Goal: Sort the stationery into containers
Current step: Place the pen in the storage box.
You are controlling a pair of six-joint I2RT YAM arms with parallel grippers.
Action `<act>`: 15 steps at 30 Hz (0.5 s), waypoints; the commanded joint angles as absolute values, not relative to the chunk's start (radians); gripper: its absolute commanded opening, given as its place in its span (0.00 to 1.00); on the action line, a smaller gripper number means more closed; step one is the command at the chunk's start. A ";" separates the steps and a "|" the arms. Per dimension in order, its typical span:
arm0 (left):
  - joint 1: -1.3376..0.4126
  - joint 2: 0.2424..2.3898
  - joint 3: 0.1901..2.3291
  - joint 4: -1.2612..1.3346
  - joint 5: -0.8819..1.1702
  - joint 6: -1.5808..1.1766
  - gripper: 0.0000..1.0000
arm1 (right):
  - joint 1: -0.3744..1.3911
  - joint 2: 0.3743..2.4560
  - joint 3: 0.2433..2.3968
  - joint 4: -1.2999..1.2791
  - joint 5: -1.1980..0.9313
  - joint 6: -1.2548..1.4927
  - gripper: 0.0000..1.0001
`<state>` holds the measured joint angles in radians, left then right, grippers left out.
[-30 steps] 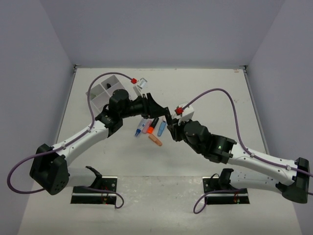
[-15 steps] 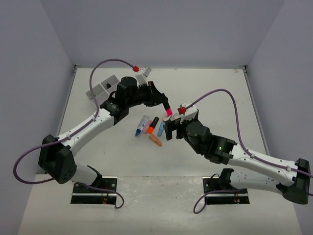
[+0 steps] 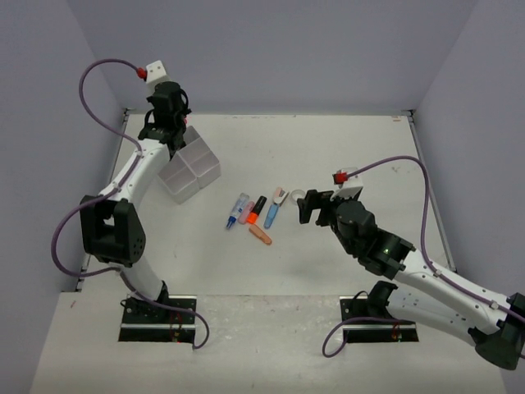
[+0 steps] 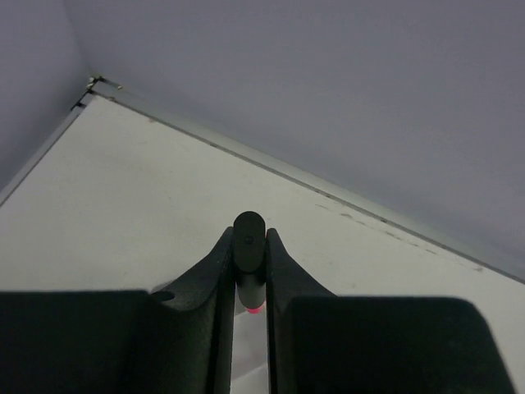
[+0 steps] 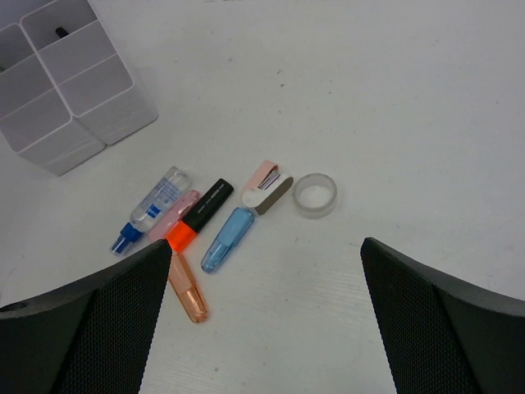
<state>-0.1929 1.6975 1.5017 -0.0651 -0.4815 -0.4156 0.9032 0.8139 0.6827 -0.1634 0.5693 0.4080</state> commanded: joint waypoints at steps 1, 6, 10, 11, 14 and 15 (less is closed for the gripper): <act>-0.193 1.755 1.516 0.066 -0.578 -0.296 0.00 | 0.889 0.807 0.664 -0.119 0.526 0.423 0.99; -0.190 1.760 1.422 0.158 -0.609 -0.292 0.00 | 0.871 0.809 0.659 -0.106 0.481 0.421 0.99; -0.189 1.770 1.386 0.199 -0.606 -0.289 0.00 | 0.869 0.815 0.657 -0.106 0.464 0.414 0.99; -0.189 1.775 1.377 0.209 -0.601 -0.289 0.00 | 0.869 0.812 0.656 -0.107 0.462 0.414 0.99; -0.189 1.795 1.363 0.221 -0.585 -0.310 0.00 | 0.867 0.805 0.653 -0.105 0.460 0.411 0.99; -0.189 1.804 1.361 0.225 -0.580 -0.320 0.00 | 0.867 0.804 0.653 -0.104 0.460 0.410 0.99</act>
